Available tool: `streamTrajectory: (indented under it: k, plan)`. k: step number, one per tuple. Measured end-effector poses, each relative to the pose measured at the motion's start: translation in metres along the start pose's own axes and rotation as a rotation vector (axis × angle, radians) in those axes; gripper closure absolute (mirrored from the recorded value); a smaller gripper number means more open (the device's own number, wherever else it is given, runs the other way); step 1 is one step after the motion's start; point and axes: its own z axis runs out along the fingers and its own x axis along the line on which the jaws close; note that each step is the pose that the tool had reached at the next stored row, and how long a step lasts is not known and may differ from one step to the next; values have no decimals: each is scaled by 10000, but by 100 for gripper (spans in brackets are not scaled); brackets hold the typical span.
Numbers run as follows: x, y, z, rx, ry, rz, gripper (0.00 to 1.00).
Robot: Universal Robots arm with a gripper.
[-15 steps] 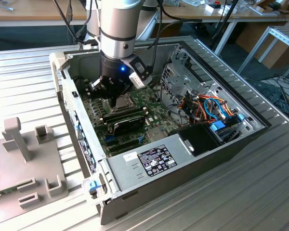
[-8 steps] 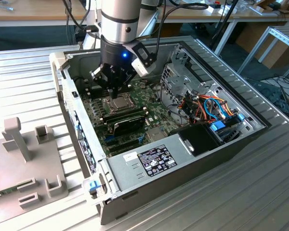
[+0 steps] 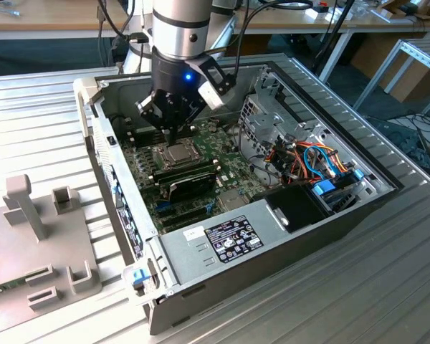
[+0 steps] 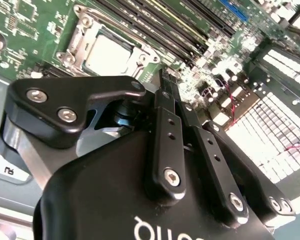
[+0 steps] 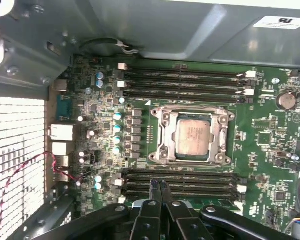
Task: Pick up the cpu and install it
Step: 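Install the second cpu locking lever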
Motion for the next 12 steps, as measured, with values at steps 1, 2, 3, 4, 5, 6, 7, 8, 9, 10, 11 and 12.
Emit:
streamTrajectory:
  k: [1, 2, 3, 4, 5, 6, 7, 8, 9, 10, 11, 12]
  plan:
    - [-22, -1, 0, 0, 0, 1, 89]
    - [-53, -2, 1, 0, 0, 0, 89]
    - [-87, -4, 1, 0, -1, 1, 89]
    - [-122, -5, 2, 0, -1, 7, 89]
    - [-153, -7, 2, 0, 0, 13, 89]
    - [-195, -9, 4, 0, 0, 18, 89]
    - [-242, -11, 5, 0, 0, 30, 89]
    - [-273, -12, 6, 0, 1, 36, 89]
    - [-328, -15, 7, 0, 1, 44, 89]
    - [-381, -17, 8, 0, 2, 55, 89]
    - [-412, -19, 8, 0, 2, 60, 89]
    - [-436, -20, 8, 1, 2, 64, 89]
